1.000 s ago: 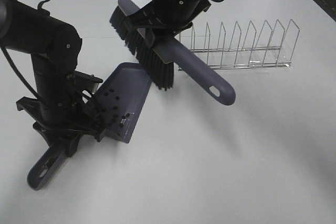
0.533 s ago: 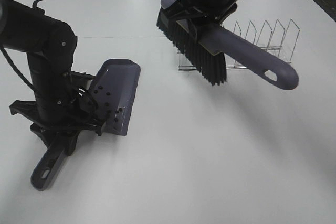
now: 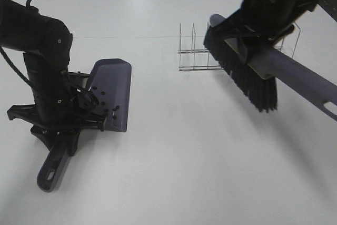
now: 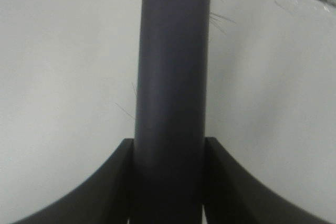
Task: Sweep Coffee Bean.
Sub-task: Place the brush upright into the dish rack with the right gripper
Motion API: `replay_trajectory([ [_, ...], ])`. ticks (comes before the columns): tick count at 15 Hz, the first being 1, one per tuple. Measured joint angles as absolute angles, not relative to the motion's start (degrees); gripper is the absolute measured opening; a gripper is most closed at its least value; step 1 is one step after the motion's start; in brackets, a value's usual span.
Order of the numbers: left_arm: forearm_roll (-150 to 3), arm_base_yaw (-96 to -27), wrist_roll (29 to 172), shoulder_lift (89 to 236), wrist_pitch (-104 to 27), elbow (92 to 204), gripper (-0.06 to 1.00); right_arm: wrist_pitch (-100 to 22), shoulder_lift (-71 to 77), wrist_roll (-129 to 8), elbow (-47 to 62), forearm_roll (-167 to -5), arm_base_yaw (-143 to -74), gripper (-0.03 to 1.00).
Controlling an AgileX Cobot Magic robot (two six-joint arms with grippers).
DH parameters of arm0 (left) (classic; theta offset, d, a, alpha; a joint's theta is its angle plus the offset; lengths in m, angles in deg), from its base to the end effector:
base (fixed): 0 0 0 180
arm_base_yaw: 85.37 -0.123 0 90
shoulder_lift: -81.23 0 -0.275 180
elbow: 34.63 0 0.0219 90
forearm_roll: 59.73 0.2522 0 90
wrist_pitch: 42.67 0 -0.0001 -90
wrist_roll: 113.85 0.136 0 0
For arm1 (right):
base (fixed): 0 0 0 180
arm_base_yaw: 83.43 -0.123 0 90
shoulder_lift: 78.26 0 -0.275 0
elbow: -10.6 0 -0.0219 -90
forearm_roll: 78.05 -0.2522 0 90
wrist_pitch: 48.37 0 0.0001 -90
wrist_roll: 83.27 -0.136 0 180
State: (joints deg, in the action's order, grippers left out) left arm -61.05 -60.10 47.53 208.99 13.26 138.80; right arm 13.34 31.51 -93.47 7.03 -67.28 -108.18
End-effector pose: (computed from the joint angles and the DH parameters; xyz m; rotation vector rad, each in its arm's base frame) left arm 0.3062 -0.1474 0.0461 -0.1505 -2.9641 -0.0749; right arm 0.3456 0.1347 0.2015 -0.4677 2.8467 -0.1496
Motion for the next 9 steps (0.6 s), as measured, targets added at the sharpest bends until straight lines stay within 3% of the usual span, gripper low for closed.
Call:
replay_trajectory([
  [1, -61.4, -60.1, 46.2, 209.0, 12.7, 138.8, 0.33, 13.4, 30.1, -94.3, 12.0, -69.0, -102.6, 0.31],
  [4, -61.4, -60.1, 46.5, 209.0, 14.9, 138.8, 0.33, 12.3, 29.8, -94.3, 16.0, -71.8, -96.8, 0.31],
  [9, -60.9, -60.1, 46.9, 205.0, 16.3, 139.3, 0.33, 6.2, 29.9, -94.3, 16.5, -72.0, -94.1, 0.31],
])
